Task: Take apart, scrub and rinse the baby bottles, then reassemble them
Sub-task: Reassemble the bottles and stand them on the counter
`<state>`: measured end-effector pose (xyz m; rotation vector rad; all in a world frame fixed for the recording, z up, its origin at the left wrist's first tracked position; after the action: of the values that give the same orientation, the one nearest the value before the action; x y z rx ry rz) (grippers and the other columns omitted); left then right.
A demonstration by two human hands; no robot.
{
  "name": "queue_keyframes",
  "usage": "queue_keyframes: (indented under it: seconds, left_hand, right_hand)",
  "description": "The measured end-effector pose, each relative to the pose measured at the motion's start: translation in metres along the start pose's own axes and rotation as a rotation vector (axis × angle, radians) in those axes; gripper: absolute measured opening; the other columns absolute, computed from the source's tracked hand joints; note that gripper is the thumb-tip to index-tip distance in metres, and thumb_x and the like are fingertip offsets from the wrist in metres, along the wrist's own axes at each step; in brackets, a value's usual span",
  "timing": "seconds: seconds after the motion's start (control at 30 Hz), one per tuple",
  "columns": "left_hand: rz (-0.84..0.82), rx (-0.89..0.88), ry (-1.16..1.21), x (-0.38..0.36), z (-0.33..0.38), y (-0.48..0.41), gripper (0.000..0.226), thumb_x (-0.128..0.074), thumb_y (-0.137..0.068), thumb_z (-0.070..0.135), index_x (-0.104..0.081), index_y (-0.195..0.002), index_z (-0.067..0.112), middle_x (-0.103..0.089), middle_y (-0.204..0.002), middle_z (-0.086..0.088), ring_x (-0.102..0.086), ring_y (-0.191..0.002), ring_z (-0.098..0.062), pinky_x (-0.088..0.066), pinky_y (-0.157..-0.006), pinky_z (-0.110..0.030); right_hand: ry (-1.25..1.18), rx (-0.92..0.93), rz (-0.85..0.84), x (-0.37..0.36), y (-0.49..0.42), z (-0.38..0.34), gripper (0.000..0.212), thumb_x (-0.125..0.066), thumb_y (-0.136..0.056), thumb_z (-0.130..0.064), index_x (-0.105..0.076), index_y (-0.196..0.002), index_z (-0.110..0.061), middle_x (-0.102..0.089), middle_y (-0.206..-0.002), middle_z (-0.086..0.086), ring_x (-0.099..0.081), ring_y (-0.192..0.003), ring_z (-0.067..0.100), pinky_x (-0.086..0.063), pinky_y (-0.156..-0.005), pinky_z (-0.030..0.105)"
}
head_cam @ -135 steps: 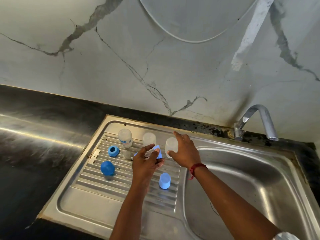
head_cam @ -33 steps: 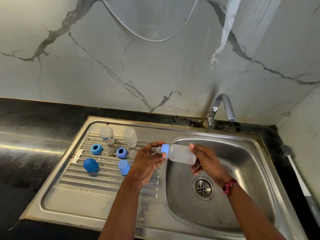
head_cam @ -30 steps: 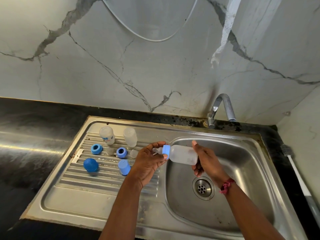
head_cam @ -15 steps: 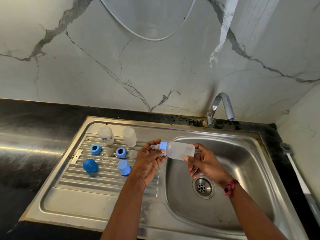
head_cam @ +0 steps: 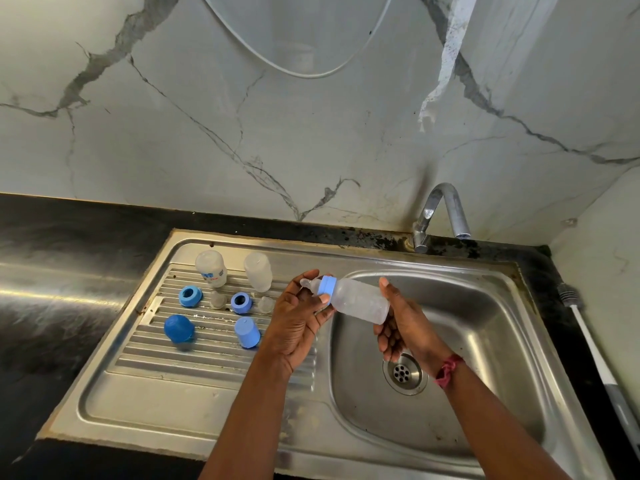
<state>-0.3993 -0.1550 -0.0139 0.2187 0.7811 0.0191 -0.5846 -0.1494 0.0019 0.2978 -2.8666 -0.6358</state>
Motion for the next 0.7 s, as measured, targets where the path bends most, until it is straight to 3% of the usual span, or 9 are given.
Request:
queue_keyframes:
  seconds: [0.1, 0.17, 0.23, 0.3, 0.43, 0.5, 0.57, 0.63, 0.7]
  left_hand:
    - [0.0, 0.007, 0.025, 0.001, -0.002, -0.002, 0.048, -0.068, -0.075, -0.001, -0.06, -0.121, 0.013, -0.07, -0.116, -0.011, -0.067, -0.111, -0.028, -0.058, -0.081, -0.036]
    - [0.007, 0.007, 0.049, -0.002, -0.003, -0.004, 0.054, -0.079, -0.071, 0.005, -0.059, -0.121, 0.014, -0.069, -0.117, -0.012, -0.066, -0.111, -0.028, -0.058, -0.081, -0.036]
    - [0.04, -0.002, 0.093, -0.006, -0.005, -0.006, 0.079, -0.097, -0.054, 0.019, -0.058, -0.122, 0.012, -0.068, -0.119, -0.014, -0.066, -0.11, -0.028, -0.059, -0.082, -0.036]
    - [0.095, -0.023, 0.116, -0.008, -0.007, -0.008, 0.096, -0.101, -0.043, 0.033, -0.057, -0.125, 0.009, -0.067, -0.118, -0.016, -0.066, -0.108, -0.028, -0.059, -0.085, -0.036]
    - [0.161, -0.063, 0.14, -0.011, -0.009, -0.009, 0.097, -0.103, -0.036, 0.036, -0.061, -0.118, 0.005, -0.071, -0.105, -0.014, -0.069, -0.097, -0.024, -0.059, -0.081, -0.033]
    - [0.17, -0.067, 0.165, -0.01, -0.008, -0.008, 0.103, -0.103, -0.034, 0.033, -0.059, -0.122, 0.004, -0.072, -0.105, -0.014, -0.071, -0.096, -0.024, -0.06, -0.078, -0.033]
    - [0.185, -0.066, 0.185, -0.008, -0.007, -0.008, 0.112, -0.104, -0.033, 0.03, -0.054, -0.129, 0.003, -0.071, -0.107, -0.015, -0.071, -0.096, -0.024, -0.06, -0.077, -0.034]
    - [0.216, -0.065, 0.197, -0.006, -0.008, -0.008, 0.119, -0.104, -0.032, 0.029, -0.05, -0.135, 0.001, -0.069, -0.112, -0.017, -0.07, -0.101, -0.027, -0.06, -0.076, -0.035]
    - [0.234, -0.067, 0.18, -0.007, -0.008, -0.007, 0.125, -0.104, -0.033, 0.03, -0.047, -0.14, 0.001, -0.068, -0.116, -0.019, -0.068, -0.106, -0.03, -0.06, -0.078, -0.037]
  right_hand:
    - [-0.024, -0.051, -0.028, -0.004, 0.002, 0.002, 0.084, -0.03, -0.087, -0.08, -0.062, -0.068, -0.005, -0.06, -0.058, 0.019, -0.054, -0.044, 0.026, -0.044, -0.043, 0.025]
    - [-0.034, -0.063, -0.04, -0.008, 0.003, 0.003, 0.085, -0.028, -0.085, -0.082, -0.062, -0.068, -0.006, -0.061, -0.06, 0.019, -0.056, -0.046, 0.026, -0.045, -0.044, 0.025]
    - [-0.058, -0.066, -0.045, -0.012, 0.004, 0.002, 0.085, -0.028, -0.083, -0.083, -0.063, -0.068, -0.007, -0.062, -0.062, 0.019, -0.058, -0.047, 0.026, -0.046, -0.046, 0.025]
    - [-0.07, -0.064, -0.051, -0.016, 0.003, 0.002, 0.086, -0.028, -0.083, -0.083, -0.063, -0.07, -0.006, -0.062, -0.062, 0.019, -0.059, -0.047, 0.026, -0.047, -0.046, 0.025]
    - [-0.004, -0.036, -0.007, -0.017, 0.0, 0.002, 0.088, -0.029, -0.081, -0.083, -0.065, -0.081, -0.003, -0.067, -0.067, 0.021, -0.063, -0.052, 0.027, -0.05, -0.048, 0.028]
    - [0.028, 0.017, 0.046, -0.013, 0.002, 0.0, 0.078, -0.037, -0.08, -0.078, -0.064, -0.107, -0.011, -0.071, -0.081, 0.02, -0.067, -0.061, 0.026, -0.056, -0.051, 0.034]
    - [0.063, 0.127, 0.076, -0.009, 0.003, -0.004, 0.071, -0.054, -0.077, -0.068, -0.051, -0.131, -0.022, -0.067, -0.105, 0.009, -0.071, -0.077, 0.02, -0.062, -0.063, 0.041]
    - [0.128, 0.266, 0.093, -0.007, 0.005, -0.009, 0.08, -0.077, -0.072, -0.051, -0.04, -0.14, -0.032, -0.055, -0.124, -0.008, -0.066, -0.098, 0.011, -0.062, -0.072, 0.036]
    - [0.227, 0.394, 0.105, -0.008, 0.006, -0.012, 0.086, -0.091, -0.066, -0.03, -0.042, -0.137, -0.037, -0.048, -0.129, -0.021, -0.055, -0.111, -0.003, -0.059, -0.076, 0.025]
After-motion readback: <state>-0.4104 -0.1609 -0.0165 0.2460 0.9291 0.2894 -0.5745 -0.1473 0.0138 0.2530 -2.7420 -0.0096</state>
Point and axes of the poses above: each hand's wrist, its own y-axis away from the middle knuckle, its own x-axis out of the back of the hand, z = x × y, the point moved 6 cm from there along -y, towards the middle knuckle
